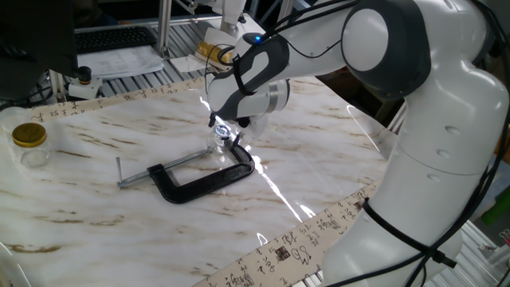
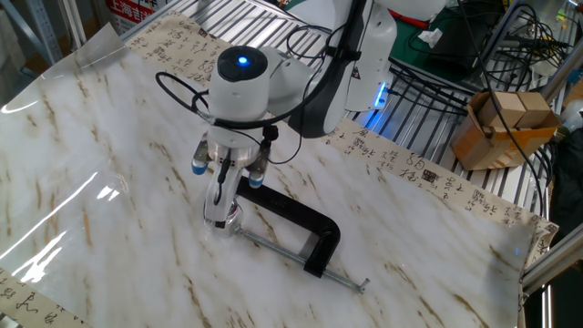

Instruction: Screw the lid onto the jar

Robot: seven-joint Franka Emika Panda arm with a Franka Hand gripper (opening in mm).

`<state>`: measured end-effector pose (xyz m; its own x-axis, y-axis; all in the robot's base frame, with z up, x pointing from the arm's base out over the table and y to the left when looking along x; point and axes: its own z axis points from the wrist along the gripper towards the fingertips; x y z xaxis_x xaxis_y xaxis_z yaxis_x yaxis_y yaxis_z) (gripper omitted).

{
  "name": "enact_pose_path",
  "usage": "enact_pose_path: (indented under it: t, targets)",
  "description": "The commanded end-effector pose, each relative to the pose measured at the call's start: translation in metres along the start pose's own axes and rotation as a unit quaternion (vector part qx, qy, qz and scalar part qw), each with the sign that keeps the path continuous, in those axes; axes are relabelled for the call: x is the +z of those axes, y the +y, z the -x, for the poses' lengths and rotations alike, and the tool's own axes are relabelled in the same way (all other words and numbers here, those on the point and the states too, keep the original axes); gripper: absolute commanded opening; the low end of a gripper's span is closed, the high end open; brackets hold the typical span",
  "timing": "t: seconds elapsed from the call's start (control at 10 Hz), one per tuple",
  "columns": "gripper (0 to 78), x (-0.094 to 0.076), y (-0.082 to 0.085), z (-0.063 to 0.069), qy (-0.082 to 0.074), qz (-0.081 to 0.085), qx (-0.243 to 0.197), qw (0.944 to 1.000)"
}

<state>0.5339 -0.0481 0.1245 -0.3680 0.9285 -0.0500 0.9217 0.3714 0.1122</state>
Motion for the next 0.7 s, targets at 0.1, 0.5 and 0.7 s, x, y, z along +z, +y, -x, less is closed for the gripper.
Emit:
enact_pose_path:
  t: [0.1,0.5,0.7]
  targets:
    - [77.5,-0.0042,0.0008,-0.0010,-0.008,-0.002,-0.039,0.9992]
    - [77.5,-0.0077,-0.0039,-0.0033,-0.018,-0.012,-0.158,0.9872]
    - [77.5,-0.0111,-0.0044,-0.0033,-0.015,-0.016,-0.251,0.9678]
